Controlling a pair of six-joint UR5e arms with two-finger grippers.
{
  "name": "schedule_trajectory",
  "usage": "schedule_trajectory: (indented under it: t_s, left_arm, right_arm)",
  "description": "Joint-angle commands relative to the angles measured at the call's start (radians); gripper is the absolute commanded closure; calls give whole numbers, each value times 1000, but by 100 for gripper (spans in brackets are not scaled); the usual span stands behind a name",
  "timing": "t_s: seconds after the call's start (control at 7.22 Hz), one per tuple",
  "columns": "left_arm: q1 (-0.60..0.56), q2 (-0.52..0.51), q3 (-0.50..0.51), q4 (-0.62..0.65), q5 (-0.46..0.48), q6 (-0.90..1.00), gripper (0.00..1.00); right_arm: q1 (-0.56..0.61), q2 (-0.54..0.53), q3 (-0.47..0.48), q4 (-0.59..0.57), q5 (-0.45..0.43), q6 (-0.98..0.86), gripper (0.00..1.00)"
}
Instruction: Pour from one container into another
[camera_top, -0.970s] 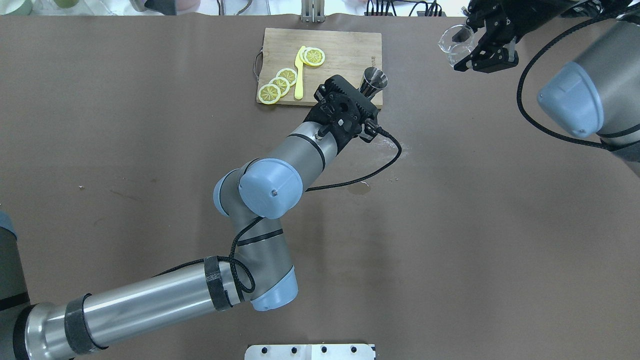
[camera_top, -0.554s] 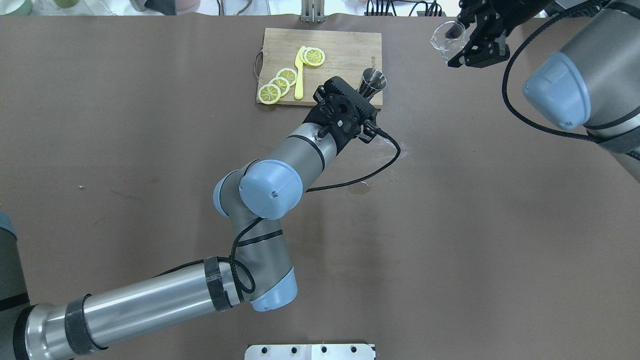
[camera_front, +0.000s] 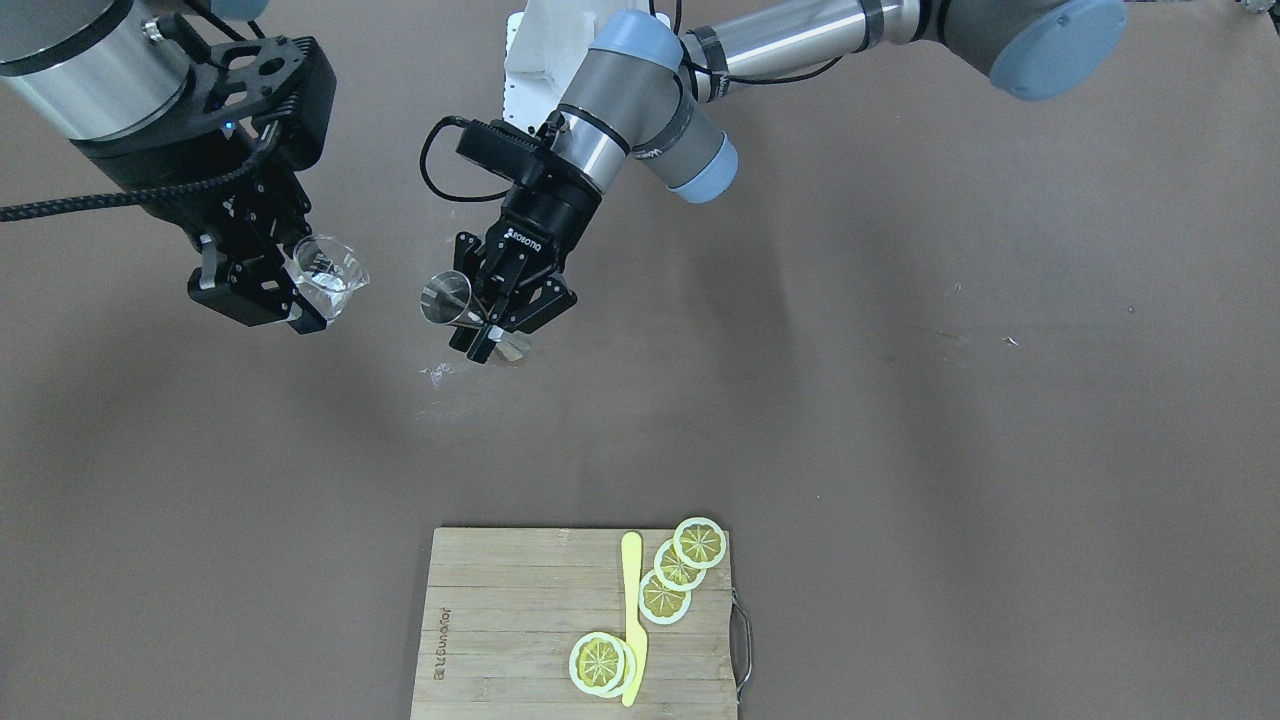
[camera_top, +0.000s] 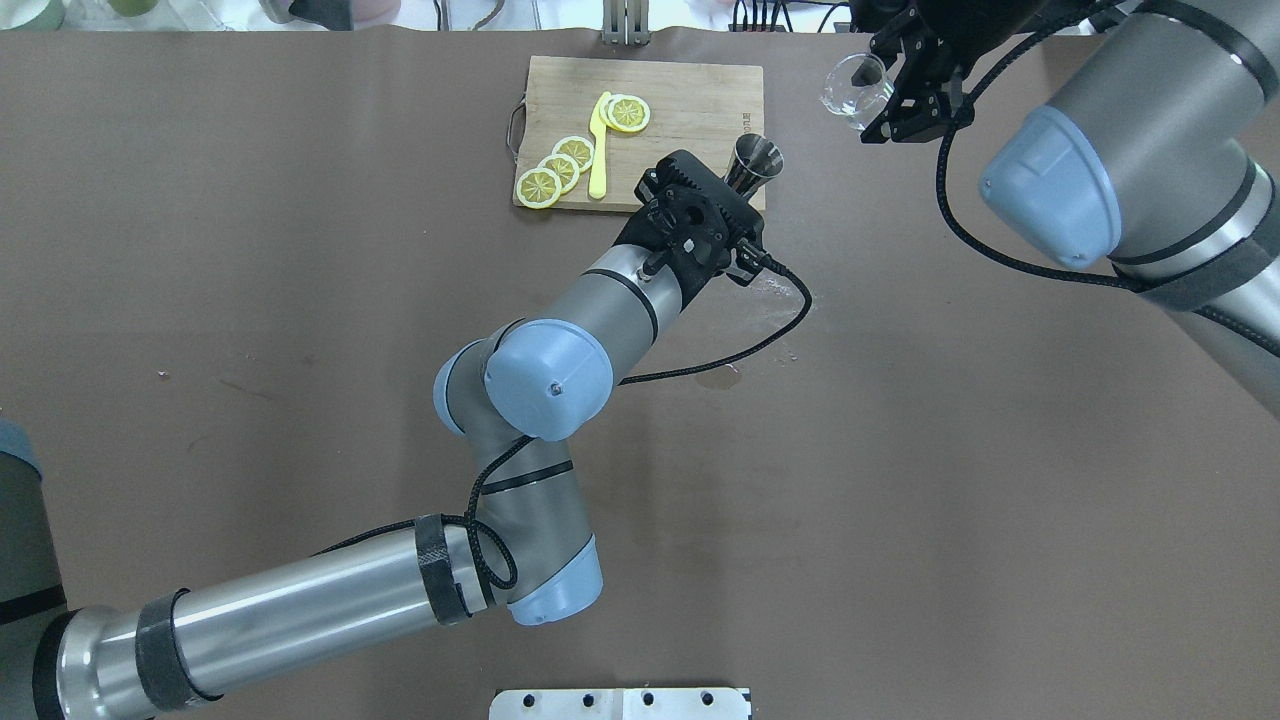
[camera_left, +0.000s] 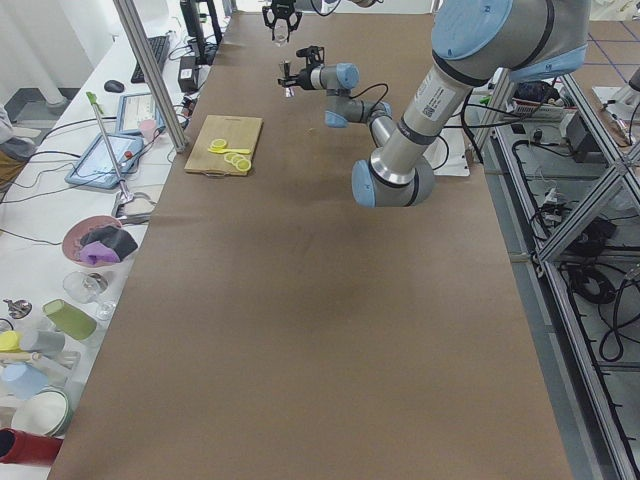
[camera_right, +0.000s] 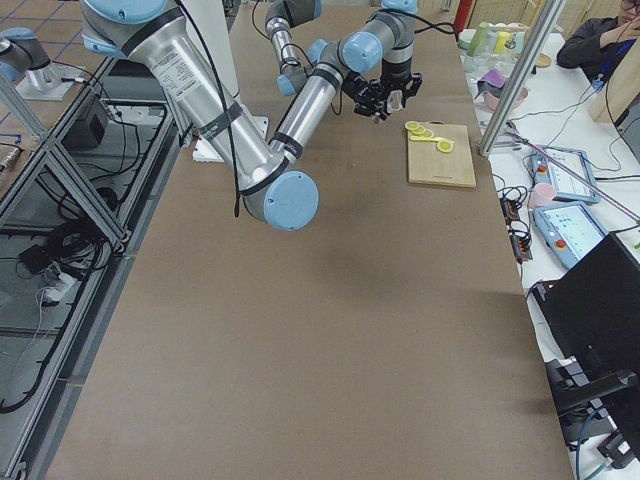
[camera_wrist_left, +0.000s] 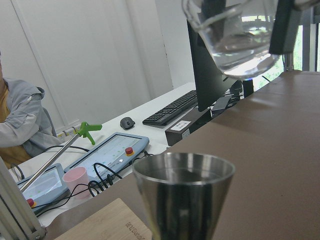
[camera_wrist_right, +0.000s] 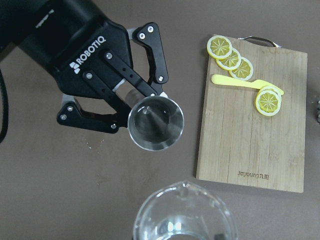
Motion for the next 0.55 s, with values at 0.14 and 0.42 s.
schedule_trajectory:
  t_s: [0.14, 0.42]
  left_arm:
    - [5, 5, -9, -2, -1, 1, 100]
    - [5, 5, -9, -3, 2, -3, 100]
  right_arm:
    - [-16, 62, -44, -88, -69, -77, 100]
    - [-23, 96, -69, -130, -94, -118, 100]
